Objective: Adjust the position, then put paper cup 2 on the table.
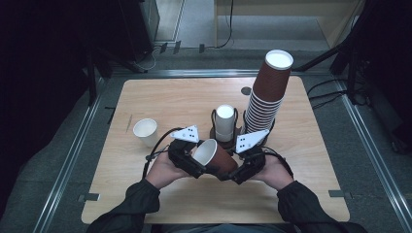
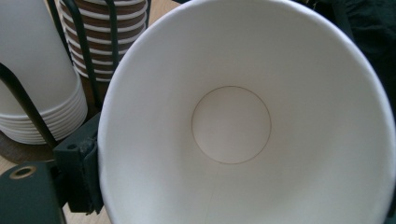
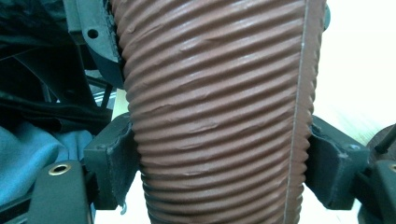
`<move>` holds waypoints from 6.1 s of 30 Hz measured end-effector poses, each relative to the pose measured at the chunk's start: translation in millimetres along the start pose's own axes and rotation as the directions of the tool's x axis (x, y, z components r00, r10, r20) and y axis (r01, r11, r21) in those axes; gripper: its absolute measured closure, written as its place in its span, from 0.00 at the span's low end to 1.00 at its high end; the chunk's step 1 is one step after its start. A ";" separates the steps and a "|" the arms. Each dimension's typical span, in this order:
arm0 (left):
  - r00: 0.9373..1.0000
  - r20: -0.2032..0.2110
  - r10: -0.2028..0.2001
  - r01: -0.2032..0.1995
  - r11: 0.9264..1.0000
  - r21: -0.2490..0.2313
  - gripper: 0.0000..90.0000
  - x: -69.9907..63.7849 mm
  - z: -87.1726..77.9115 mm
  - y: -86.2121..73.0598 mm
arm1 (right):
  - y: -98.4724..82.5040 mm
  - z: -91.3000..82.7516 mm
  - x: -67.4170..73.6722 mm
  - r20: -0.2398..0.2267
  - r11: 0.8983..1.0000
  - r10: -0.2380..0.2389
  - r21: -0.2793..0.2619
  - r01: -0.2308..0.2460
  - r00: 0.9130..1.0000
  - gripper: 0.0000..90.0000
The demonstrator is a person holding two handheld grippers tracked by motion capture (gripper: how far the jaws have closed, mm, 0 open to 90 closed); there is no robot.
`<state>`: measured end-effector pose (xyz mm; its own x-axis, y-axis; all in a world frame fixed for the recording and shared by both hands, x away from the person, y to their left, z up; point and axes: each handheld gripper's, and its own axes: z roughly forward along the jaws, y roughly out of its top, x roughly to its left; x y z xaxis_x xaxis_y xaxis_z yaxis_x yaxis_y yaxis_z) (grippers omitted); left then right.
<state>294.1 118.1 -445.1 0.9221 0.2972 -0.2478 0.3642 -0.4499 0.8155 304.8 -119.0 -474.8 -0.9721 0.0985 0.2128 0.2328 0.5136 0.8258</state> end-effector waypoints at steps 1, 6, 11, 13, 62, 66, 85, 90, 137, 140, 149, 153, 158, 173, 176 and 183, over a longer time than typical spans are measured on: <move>1.000 0.010 -0.005 0.005 1.000 -0.005 0.11 0.4 -0.8 0.1 | -0.2 0.0 0.0 0.001 1.000 -0.002 0.002 0.002 1.000 0.24; 0.999 0.033 -0.035 0.034 0.999 0.007 0.15 4.4 -2.6 2.0 | 1.0 -0.3 -1.4 -0.012 1.000 0.026 0.007 -0.026 1.000 0.23; 1.000 0.025 -0.013 0.012 0.999 0.042 0.16 7.2 -7.8 5.4 | 2.3 -2.0 -3.2 0.014 0.997 0.067 0.027 -0.068 0.998 0.16; 1.000 0.007 0.012 -0.013 0.997 0.075 0.16 7.4 -8.8 9.3 | 1.6 -5.8 -4.5 -0.023 0.997 0.070 0.024 -0.069 0.997 0.16; 0.986 -0.043 0.159 -0.138 0.940 0.314 0.00 -0.8 18.6 16.7 | -9.7 19.5 -4.0 0.030 0.995 -0.023 0.093 0.020 0.999 0.24; 0.987 -0.043 0.155 -0.135 0.947 0.293 0.00 -0.2 15.3 15.9 | -8.9 15.6 -4.4 0.035 0.997 -0.017 0.079 0.014 0.999 0.24; 0.996 -0.073 0.060 -0.049 0.988 0.145 0.00 6.6 -6.1 -2.9 | -5.1 -8.0 -7.5 0.073 0.999 -0.005 0.046 0.002 0.997 0.23; 0.996 -0.077 0.044 -0.036 0.994 0.105 0.00 5.3 -7.6 -4.5 | -5.9 -10.3 -5.4 0.078 0.999 0.006 0.046 -0.009 0.997 0.23; 0.999 -0.021 -0.025 0.025 1.000 -0.004 0.15 8.2 1.8 1.9 | -2.1 9.8 -2.9 0.082 0.998 0.044 0.042 -0.048 0.996 0.19; 0.999 -0.032 -0.017 0.018 1.000 0.010 0.15 9.7 -1.0 1.6 | -1.9 10.2 -1.5 0.101 0.996 0.056 0.058 -0.062 0.993 0.18; 0.999 -0.039 -0.017 0.018 0.999 0.031 0.15 13.2 -4.7 1.1 | -1.4 3.9 -1.3 0.134 0.995 0.071 0.067 -0.081 0.988 0.18; 0.999 -0.054 -0.007 0.010 0.999 0.053 0.15 13.0 -5.4 0.0 | -1.7 -1.9 0.3 0.143 0.996 0.055 0.068 -0.065 0.988 0.18; 0.998 -0.065 0.001 0.004 0.997 0.075 0.15 13.2 -6.4 -1.6 | -2.4 -10.2 3.0 0.160 0.997 0.044 0.062 -0.055 0.986 0.18; 0.996 -0.094 0.011 0.000 0.994 0.110 0.15 16.3 -14.3 -10.8 | -12.9 -33.1 3.5 0.265 0.992 0.092 0.063 -0.112 0.960 0.19; 0.994 -0.104 0.012 0.000 0.993 0.119 0.15 17.2 -17.0 -13.8 | -16.1 -37.5 3.6 0.267 0.992 0.094 0.061 -0.114 0.959 0.19; 0.992 -0.127 0.007 0.009 0.992 0.125 0.14 17.4 -25.2 -20.4 | -17.8 -42.7 0.3 0.287 0.991 0.102 0.053 -0.122 0.953 0.19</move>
<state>299.4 153.6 -452.9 0.9005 0.3986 -0.1737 0.3860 -0.5489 0.7414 301.6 -164.5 -467.2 -0.9102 0.3907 0.1372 0.3480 0.5421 0.7648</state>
